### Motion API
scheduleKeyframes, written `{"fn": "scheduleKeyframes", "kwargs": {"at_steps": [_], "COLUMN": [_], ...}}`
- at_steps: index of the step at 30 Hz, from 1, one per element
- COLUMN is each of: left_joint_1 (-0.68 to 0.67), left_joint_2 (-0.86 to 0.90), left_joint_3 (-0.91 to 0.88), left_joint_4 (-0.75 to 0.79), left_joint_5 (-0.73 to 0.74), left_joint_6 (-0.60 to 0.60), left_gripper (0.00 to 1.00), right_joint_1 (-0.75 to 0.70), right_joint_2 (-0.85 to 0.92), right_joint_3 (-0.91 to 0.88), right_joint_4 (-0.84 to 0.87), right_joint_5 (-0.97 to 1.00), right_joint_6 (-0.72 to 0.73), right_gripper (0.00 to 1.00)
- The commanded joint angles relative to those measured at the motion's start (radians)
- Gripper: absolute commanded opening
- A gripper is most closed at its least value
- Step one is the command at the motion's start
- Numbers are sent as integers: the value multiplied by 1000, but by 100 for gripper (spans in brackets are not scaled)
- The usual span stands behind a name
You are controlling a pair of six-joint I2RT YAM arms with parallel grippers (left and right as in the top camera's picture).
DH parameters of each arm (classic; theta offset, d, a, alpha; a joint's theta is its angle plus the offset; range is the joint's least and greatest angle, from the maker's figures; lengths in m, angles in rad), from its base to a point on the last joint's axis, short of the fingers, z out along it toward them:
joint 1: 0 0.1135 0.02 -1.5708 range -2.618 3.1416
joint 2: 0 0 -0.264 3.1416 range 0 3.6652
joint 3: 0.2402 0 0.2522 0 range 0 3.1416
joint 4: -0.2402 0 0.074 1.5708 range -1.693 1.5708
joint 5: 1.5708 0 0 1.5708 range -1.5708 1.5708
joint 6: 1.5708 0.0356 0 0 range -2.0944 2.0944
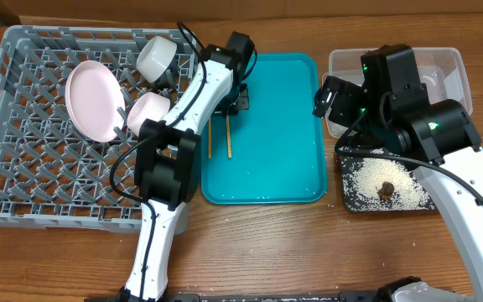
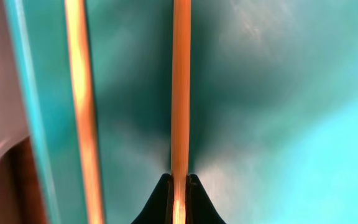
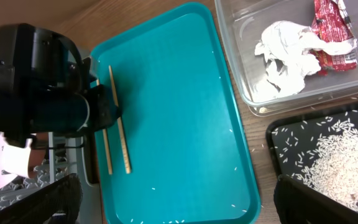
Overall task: Sort waste into correct bins and load items into the dishwasher
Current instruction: 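Carry the chopstick into the dish rack with the left gripper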
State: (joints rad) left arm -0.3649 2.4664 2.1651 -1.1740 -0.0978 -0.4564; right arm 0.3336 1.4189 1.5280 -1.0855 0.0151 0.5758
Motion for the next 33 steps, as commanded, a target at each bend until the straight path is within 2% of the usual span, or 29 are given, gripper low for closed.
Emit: {"fn": "scheduleKeyframes", "kwargs": {"at_steps": [1,7,10,14,24,28,30,33], "left_joint_1": [6,11,31,83,336,415,452,475], "left_joint_2": [-18,-113,-174,-261,-583,-607,-606,-606], "left_joint_3": [218,525,591,588,154,28,-120,-232], "left_joint_4": [-97,-326,-426,-516,-516,-516,-500,-430], "left_joint_5": [24,36,33,3,37,40,27,12], "left_joint_6": [60,209,259,307,467,589,692,707], "left_gripper": [4,4,4,4,4,4,4,4], "right_joint_1": [-3,-3,-3,-3,-3,-3,-3,-3], "right_joint_2": [-2,-2,-2,-2,-2,-2,-2,-2], "right_joint_3": [-3,-3,-3,-3,-3,-3,-3,-3], "right_joint_4": [3,3,3,3,3,3,3,3], "right_joint_5": [6,6,6,6,6,6,6,6], "right_joint_6": [-1,-1,-1,-1,-1,-1,-1,-1], "right_gripper": [100,100,100,100,100,100,100,100]}}
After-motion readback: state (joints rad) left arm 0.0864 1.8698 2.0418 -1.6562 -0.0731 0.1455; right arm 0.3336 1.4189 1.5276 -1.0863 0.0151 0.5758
